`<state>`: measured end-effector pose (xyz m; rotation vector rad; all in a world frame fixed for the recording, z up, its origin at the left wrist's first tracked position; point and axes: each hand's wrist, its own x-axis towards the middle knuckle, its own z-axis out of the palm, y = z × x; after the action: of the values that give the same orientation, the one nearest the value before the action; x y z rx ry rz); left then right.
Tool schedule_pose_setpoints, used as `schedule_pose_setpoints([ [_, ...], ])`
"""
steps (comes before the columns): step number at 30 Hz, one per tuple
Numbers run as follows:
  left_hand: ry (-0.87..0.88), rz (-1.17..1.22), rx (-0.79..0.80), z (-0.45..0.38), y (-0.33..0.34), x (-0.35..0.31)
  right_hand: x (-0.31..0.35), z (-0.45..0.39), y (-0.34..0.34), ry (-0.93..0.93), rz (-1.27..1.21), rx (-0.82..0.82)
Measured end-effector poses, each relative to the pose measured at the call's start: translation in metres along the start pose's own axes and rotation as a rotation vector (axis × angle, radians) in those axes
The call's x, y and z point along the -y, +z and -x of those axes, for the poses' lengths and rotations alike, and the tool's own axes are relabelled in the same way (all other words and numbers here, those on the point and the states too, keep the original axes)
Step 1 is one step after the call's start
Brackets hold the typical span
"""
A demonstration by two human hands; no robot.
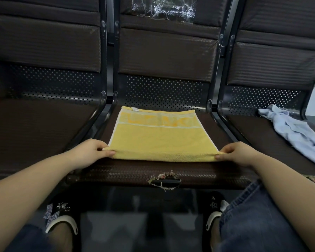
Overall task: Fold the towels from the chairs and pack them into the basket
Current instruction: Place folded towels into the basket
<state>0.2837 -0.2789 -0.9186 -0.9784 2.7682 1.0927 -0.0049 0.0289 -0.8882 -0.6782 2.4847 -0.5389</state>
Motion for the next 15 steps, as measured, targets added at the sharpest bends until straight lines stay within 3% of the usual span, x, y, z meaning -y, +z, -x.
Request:
schedule_pose_setpoints([
  [9,-0.051,0.119,0.078,0.0,-0.021,0.005,-0.005,0.001,-0.002,0.0,-0.058,-0.037],
  [15,-0.06,0.249,0.158,0.006,-0.036,0.009,0.005,0.016,-0.013,-0.1,-0.259,-0.206],
])
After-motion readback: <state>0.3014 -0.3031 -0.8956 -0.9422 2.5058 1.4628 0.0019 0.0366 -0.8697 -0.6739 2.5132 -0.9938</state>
